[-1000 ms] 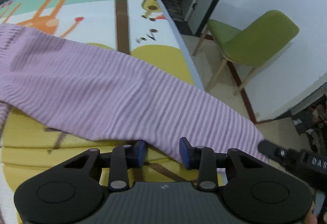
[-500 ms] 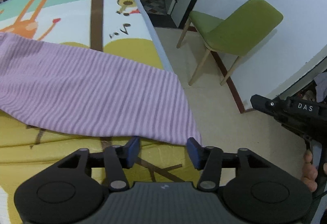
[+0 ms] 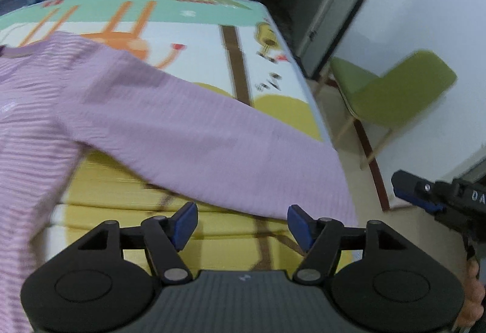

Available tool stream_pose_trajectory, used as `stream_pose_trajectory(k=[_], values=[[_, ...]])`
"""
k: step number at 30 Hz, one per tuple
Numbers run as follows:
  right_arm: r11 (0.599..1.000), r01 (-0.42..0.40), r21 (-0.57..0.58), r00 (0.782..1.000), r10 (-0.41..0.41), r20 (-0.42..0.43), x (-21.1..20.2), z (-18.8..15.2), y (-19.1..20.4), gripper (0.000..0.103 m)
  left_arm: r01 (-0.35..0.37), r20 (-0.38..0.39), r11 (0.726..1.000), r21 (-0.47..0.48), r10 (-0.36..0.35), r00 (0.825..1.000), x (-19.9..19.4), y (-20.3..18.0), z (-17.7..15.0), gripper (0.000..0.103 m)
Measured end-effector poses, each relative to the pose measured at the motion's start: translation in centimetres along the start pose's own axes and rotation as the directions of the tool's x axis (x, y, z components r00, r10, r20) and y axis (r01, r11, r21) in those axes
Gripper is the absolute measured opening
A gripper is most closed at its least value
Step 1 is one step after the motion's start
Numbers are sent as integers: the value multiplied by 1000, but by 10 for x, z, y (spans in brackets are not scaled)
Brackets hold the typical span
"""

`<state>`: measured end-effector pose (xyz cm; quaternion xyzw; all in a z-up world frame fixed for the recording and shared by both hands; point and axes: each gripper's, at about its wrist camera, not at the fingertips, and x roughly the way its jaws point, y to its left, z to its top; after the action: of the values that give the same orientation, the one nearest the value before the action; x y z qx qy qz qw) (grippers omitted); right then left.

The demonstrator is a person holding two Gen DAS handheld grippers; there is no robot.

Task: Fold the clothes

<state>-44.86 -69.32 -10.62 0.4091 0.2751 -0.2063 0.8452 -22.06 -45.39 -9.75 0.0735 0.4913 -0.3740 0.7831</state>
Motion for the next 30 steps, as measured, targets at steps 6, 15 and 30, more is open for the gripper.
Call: stream_pose_trajectory(k=[6,15,30], values=[[996,-61,-73,998,58,-38,20,-2,53,23,-34,67,996,-83,40,997,-31,39,10,71],[982,-109,-152,994,102,-50,41,-22,144,23,-82,147,993,-84,94,985,-74,98,33,75],[991,69,-119,996,-61,70,62,-111,289,23,-70,107,993,90,60,992,-99,218,54,77]])
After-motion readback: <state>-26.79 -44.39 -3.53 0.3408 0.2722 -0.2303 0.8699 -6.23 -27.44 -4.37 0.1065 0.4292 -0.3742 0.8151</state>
